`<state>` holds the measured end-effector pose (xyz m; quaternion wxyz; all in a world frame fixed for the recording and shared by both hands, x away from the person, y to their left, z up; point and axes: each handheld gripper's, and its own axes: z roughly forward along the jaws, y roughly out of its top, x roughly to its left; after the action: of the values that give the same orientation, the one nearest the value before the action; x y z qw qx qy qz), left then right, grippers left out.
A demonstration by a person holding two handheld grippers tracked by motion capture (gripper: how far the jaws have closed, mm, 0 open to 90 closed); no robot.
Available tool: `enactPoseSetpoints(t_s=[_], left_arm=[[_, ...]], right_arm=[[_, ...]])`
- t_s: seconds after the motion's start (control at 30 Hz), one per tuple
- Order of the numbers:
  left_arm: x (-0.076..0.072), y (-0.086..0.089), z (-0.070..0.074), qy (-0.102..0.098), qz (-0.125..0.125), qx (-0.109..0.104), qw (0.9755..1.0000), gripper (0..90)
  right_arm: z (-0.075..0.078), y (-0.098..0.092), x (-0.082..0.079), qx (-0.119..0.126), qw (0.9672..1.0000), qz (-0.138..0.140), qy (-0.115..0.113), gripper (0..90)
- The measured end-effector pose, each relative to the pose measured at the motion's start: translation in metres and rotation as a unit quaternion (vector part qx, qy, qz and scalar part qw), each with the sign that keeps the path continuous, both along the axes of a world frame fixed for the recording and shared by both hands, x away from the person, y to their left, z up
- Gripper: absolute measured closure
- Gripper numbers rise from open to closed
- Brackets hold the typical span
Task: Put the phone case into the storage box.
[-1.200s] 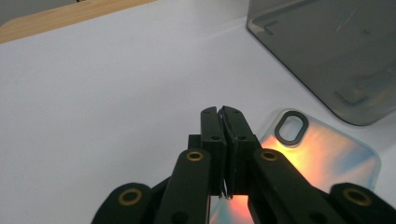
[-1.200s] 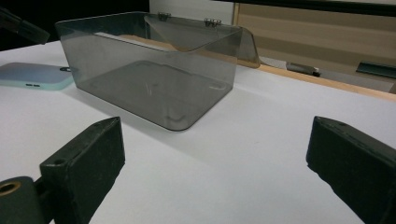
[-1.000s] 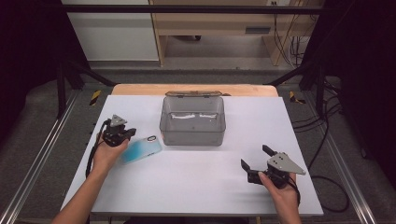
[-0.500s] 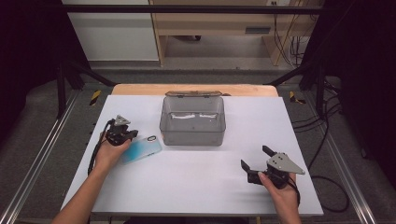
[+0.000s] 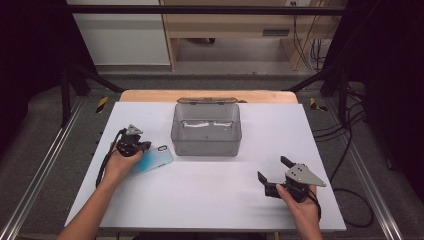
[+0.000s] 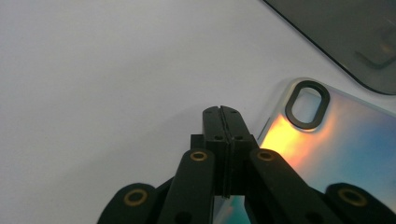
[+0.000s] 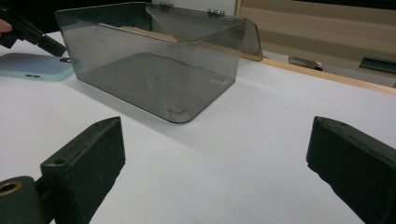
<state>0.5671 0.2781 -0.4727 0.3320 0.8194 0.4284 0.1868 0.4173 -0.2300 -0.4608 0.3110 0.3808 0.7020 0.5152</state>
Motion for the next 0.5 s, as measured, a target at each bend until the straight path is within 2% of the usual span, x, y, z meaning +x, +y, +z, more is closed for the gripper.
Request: enactPoseSetpoints(t_s=[0.37, 0.5], left_arm=[[-0.0022, -0.0042, 0.0000, 0.004, -0.007, 0.000, 1.0000, 89.8], [-0.0099, -0.0104, -0.0004, 0.004, -0.015, 0.001, 0.9999, 89.8]], right_arm=[[-0.0002, 0.0003, 0.0000, -0.001, 1.0000, 0.002, 0.002, 4.7], [-0.0005, 0.0009, -0.0001, -0.003, 1.0000, 0.004, 0.003, 4.7]])
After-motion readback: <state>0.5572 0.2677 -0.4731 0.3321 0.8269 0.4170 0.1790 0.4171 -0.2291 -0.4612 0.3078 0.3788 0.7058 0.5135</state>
